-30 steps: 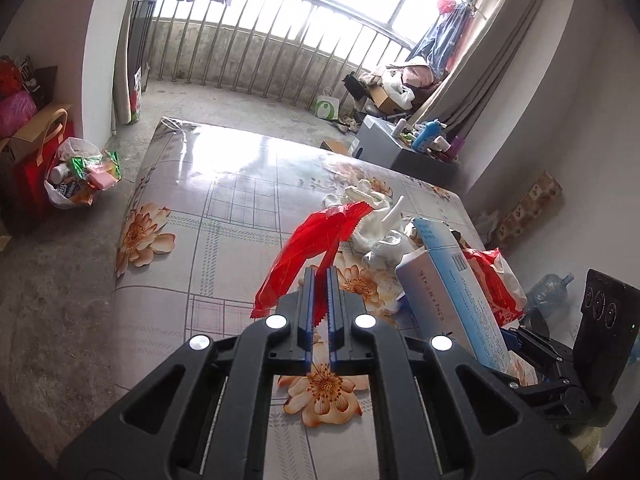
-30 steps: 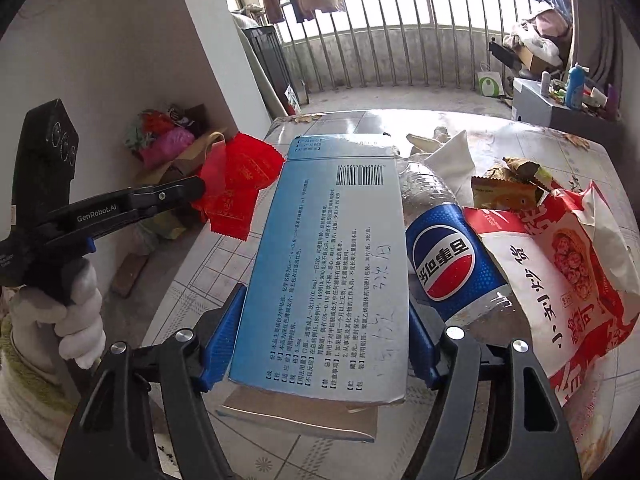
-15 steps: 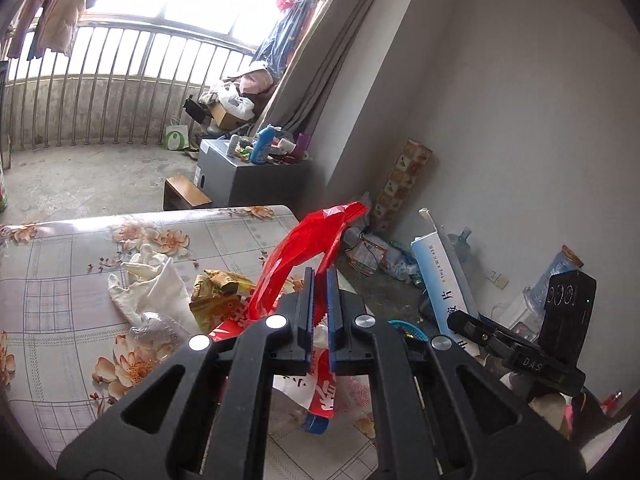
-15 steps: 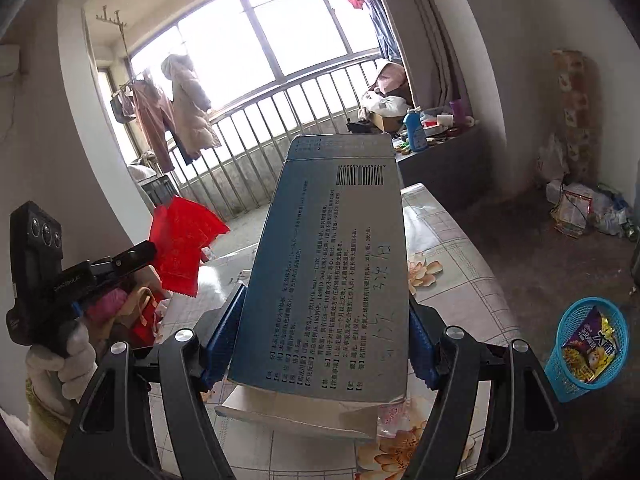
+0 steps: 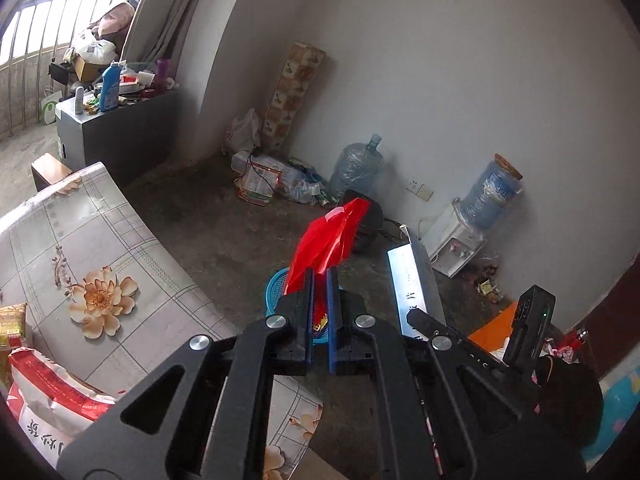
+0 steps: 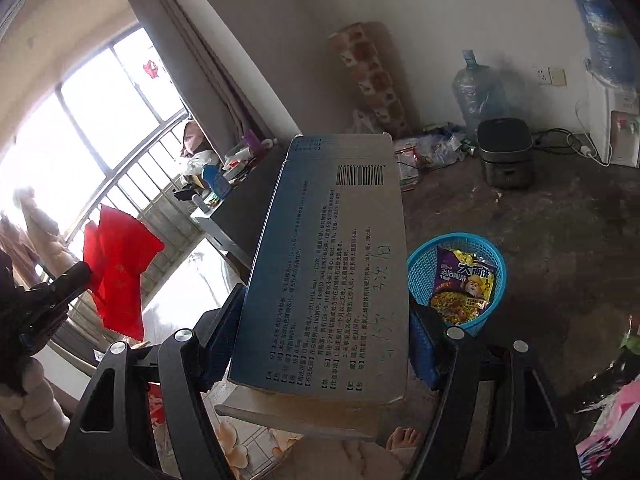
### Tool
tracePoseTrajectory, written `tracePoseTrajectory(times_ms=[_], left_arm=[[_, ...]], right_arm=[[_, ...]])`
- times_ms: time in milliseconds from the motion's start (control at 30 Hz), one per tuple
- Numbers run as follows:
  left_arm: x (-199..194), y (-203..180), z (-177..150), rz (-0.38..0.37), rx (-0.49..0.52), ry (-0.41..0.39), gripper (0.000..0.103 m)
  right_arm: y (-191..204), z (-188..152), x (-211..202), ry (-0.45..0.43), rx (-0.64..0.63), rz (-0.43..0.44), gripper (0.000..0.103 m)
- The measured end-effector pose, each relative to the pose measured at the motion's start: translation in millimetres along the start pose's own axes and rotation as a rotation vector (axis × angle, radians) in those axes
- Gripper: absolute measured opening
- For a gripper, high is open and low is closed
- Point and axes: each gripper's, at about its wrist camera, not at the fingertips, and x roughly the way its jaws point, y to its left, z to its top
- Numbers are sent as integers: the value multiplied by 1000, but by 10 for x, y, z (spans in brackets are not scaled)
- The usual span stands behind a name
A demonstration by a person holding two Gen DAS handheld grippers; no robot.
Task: Collect trash
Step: 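Carry the red wrapper and medicine box over the wastebasket and release both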
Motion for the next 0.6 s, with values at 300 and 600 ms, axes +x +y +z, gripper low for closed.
tracePoseTrajectory(times_ms=[300,600], left_arm=[[1743,-181,24,12,-49,287,4],[3225,-229,59,66,-69,412,39]], right_arm=[[-890,43,778,100,148,-109,70],[-1647,257,1965,136,206,-178,83]])
